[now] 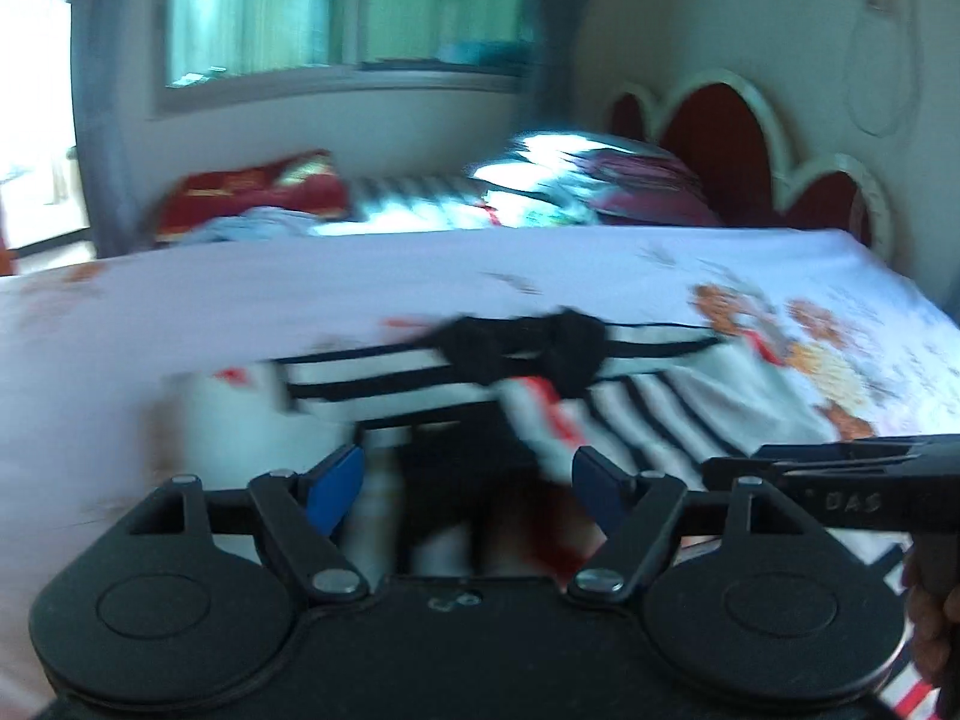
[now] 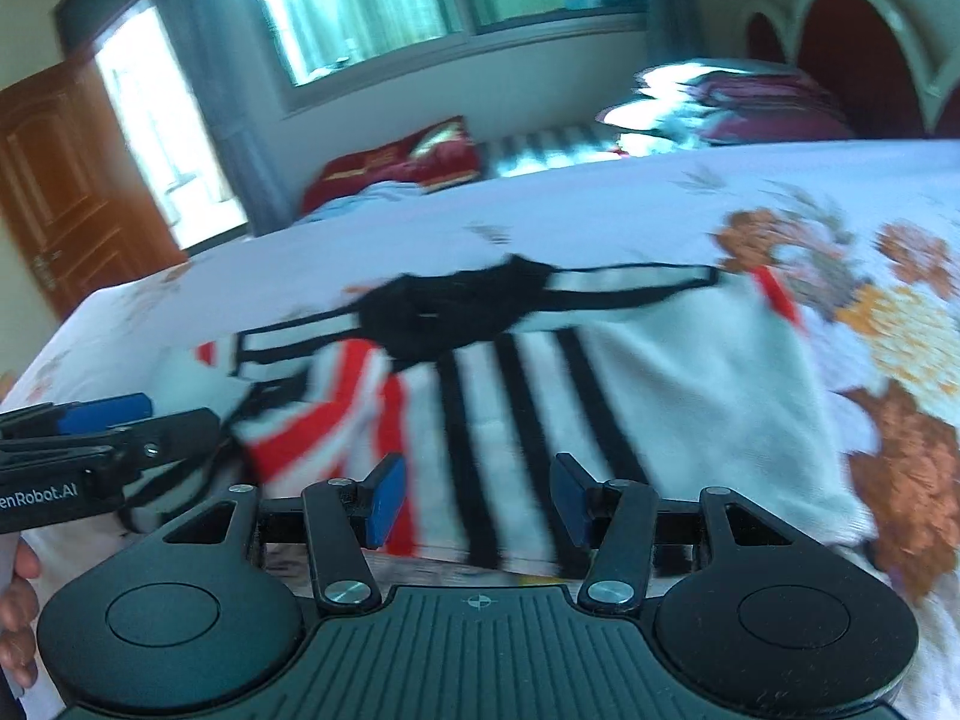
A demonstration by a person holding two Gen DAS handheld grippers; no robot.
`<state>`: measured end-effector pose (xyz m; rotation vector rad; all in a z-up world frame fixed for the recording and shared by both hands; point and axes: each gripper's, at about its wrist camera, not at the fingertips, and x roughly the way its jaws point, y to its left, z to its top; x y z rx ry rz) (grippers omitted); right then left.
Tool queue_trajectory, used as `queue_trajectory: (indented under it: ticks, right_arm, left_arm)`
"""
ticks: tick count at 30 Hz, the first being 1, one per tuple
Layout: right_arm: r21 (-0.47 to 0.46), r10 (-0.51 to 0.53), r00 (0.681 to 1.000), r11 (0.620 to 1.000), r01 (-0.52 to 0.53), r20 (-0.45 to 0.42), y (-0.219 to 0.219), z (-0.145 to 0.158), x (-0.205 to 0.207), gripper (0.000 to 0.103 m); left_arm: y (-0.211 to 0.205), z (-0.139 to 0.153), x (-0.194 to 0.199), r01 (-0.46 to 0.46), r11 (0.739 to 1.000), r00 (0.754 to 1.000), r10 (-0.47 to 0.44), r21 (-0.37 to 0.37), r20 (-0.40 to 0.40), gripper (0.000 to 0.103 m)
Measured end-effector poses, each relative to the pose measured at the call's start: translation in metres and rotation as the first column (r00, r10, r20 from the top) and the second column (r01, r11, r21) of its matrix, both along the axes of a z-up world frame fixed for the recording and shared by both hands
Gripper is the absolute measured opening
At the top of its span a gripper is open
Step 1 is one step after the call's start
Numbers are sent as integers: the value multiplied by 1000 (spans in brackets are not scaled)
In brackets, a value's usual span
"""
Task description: Fold small clothes
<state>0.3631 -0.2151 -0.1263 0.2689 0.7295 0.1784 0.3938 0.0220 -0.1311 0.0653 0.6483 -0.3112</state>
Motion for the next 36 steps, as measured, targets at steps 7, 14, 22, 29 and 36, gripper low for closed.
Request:
queue_trajectory:
  ticks: [7, 14, 22, 29, 36]
  right_arm:
    - [-107, 149, 988, 984, -144, 39, 67, -1, 10, 77]
    - [-262, 175, 984, 952, -159, 38, 100, -17, 30, 54]
    - [-91, -8, 997, 996, 15, 76, 47, 10, 40, 5]
    - [30, -128, 985, 991, 133, -111, -25, -22, 34, 6]
    - [89, -179, 978, 978, 189, -102, -50, -21, 26, 18]
  left_arm:
    - [67, -17, -23, -160, 982, 986, 164, 96, -33, 75]
    - [77, -52, -17, -192, 971, 977, 203, 145, -66, 54]
    - [77, -63, -9, -218, 967, 974, 225, 130, -40, 20]
    - [78, -65, -10, -210, 969, 974, 219, 126, -55, 20]
    - [73, -60, -11, -178, 970, 980, 189, 166, -55, 20]
